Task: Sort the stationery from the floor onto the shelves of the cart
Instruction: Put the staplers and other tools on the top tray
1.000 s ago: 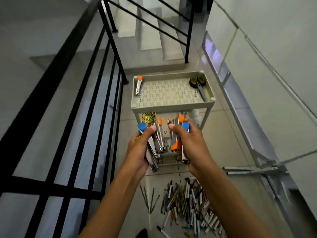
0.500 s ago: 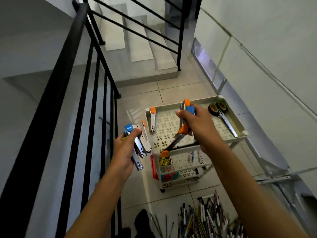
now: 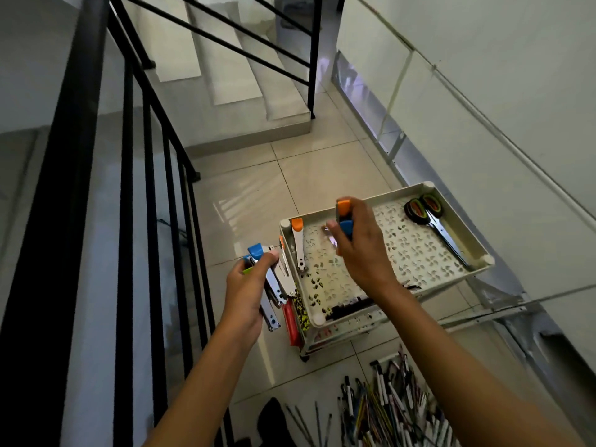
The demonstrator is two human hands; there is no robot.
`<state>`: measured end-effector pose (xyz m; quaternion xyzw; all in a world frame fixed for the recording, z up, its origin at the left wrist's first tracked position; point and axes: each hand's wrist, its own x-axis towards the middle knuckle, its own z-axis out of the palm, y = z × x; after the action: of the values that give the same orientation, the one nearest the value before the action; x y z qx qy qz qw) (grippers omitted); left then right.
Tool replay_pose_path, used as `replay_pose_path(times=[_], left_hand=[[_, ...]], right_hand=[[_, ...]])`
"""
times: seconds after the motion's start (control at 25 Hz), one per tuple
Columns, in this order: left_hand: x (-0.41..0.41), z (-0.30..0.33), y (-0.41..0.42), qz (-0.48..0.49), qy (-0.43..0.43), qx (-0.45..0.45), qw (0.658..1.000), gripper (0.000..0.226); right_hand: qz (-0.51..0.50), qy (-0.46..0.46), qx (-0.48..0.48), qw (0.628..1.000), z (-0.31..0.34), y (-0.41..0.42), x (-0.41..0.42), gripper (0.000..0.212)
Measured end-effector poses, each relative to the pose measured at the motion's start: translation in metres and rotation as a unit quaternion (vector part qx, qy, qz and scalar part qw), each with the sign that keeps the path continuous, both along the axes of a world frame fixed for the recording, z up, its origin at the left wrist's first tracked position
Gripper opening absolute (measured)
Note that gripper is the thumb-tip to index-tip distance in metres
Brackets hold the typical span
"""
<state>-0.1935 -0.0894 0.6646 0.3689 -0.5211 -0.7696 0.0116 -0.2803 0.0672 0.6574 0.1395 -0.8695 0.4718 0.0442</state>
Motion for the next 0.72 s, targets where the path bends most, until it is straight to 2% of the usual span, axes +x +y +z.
replay_pose_path(times=[0.16, 0.28, 0.36, 0.52, 0.6, 0.72], left_hand=[[-0.004, -0.009, 0.002, 0.004, -0.015, -0.007, 1.000, 0.020], [-0.007, -0.014, 0.006, 0.007, -0.024, -0.004, 1.000, 0.029], [-0.008, -0.018, 0.005, 0.003, -0.039, -0.018, 0.999, 0.037], [-0.010, -0.023, 0.003, -0.020, -0.047, -0.028, 0.998, 0.021], [-0.011, -0.022, 0.002, -0.023, -0.047, -0.026, 0.998, 0.017], [-0.011, -0.022, 0.000, -0.026, -0.044, -0.026, 0.998, 0.019]], right_hand=[[0.034, -0.057, 0.120, 0.991, -0.017, -0.001, 0.002, 0.036], [0.039, -0.123, 0.124, 0.984, -0.016, -0.002, 0.002, 0.048], [0.000, -0.149, 0.120, 0.982, -0.014, 0.002, 0.003, 0.050], [-0.028, -0.185, 0.144, 0.972, -0.016, 0.002, 0.008, 0.050], [-0.018, -0.179, 0.172, 0.968, -0.017, -0.002, 0.009, 0.055], [-0.023, -0.135, 0.239, 0.961, -0.017, -0.008, 0.009, 0.039]])
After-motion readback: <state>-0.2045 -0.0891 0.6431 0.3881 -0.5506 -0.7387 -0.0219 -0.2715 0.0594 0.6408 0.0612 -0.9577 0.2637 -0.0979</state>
